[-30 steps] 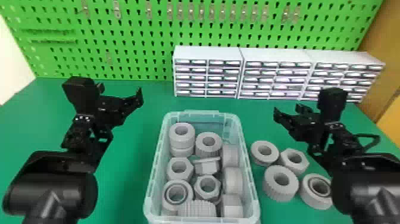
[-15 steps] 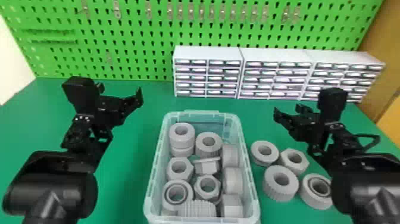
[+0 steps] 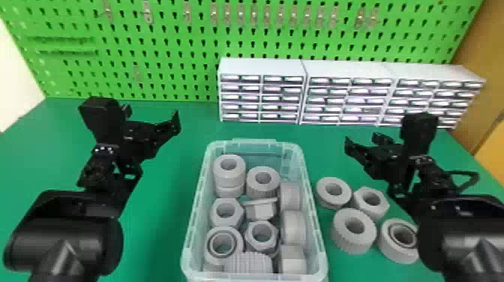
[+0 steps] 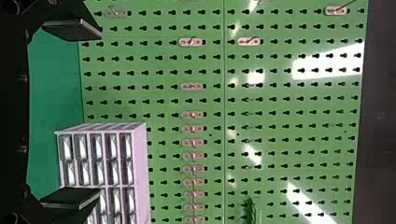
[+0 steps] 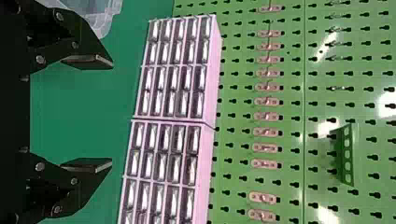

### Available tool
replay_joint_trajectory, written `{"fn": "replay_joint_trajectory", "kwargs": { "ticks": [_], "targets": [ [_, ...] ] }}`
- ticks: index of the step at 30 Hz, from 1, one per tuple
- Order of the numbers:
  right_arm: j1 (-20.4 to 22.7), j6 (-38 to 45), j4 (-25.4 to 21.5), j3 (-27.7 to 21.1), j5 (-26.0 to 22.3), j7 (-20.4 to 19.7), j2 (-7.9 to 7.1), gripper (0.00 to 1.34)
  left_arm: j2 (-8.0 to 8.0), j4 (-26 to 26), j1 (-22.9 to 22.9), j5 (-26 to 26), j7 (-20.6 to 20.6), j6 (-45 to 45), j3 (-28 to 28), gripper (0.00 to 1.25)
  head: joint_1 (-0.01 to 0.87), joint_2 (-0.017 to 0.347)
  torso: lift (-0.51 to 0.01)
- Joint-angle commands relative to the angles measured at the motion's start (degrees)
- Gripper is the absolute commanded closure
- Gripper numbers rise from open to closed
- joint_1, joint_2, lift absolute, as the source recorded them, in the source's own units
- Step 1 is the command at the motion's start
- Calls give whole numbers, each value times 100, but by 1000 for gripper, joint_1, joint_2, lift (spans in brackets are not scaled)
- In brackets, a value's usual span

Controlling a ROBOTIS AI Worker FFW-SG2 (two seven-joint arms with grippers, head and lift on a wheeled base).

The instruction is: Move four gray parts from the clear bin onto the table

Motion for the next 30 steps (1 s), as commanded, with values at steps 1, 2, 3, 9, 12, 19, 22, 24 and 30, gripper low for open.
{"fn": "replay_joint_trajectory", "kwargs": {
  "ticks": [1,2,3,9,12,19,22,24,30],
  "targets": [
    [10,14,0,-10,-20,0,-5,516,0,0,-6,0,6,0,0,105,686,26,-50],
    [10,14,0,-10,-20,0,-5,516,0,0,-6,0,-3,0,0,105,686,26,-50],
    [10,14,0,-1,-20,0,-5,516,0,0,-6,0,-3,0,0,105,686,26,-50],
    [10,14,0,-1,-20,0,-23,515,0,0,-6,0,-3,0,0,105,686,26,-50],
    [10,14,0,7,-11,0,-23,516,0,0,-6,0,-3,0,-9,105,686,26,-50],
    [10,14,0,16,-11,0,-23,516,0,0,2,0,-3,0,0,105,686,26,-50],
    [10,14,0,16,-11,0,-23,515,0,0,2,0,-3,0,0,105,686,26,-50],
    [10,14,0,16,-20,0,-23,515,0,0,2,0,6,0,0,105,686,26,-50],
    [10,14,0,25,-11,0,-23,516,0,0,2,0,-3,0,0,105,686,26,-50]
  ]
}}
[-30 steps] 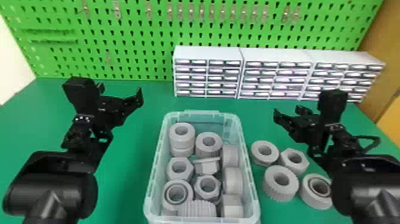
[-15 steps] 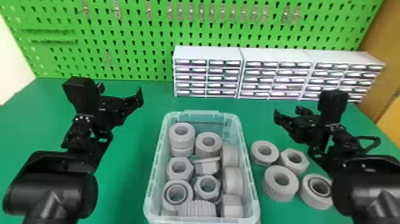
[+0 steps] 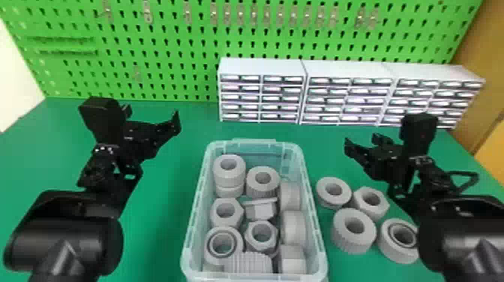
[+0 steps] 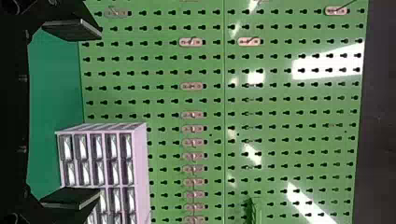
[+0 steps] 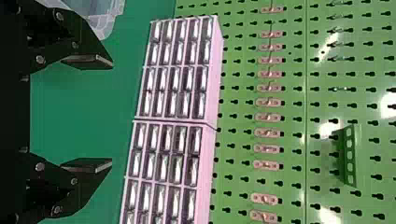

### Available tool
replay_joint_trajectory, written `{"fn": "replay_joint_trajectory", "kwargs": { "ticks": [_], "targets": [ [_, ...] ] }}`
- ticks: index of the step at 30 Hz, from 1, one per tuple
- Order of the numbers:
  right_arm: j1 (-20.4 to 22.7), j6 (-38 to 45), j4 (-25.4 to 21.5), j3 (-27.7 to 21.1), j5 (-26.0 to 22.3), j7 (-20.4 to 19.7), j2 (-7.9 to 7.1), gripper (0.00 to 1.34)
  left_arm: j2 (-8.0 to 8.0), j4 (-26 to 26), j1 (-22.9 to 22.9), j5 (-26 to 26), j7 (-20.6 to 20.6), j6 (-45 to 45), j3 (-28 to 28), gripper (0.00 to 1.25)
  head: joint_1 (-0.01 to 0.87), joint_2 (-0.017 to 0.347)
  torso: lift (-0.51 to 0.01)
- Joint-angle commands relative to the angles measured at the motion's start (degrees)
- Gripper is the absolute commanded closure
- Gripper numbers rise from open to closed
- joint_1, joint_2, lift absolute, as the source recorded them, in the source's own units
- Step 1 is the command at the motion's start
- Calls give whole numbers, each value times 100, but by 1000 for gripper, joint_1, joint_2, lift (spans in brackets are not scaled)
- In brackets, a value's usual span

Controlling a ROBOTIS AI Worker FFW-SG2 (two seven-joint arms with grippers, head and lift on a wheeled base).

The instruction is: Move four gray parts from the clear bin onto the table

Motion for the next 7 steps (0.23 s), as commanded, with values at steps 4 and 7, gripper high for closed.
{"fn": "replay_joint_trajectory", "kwargs": {
  "ticks": [4,7],
  "targets": [
    [0,0,0,14,2,0,0,516,0,0,-8,0,-4,0,0,105,686,26,-50],
    [-9,0,0,14,2,0,0,516,0,0,-8,0,-4,0,0,105,686,26,-50]
  ]
}}
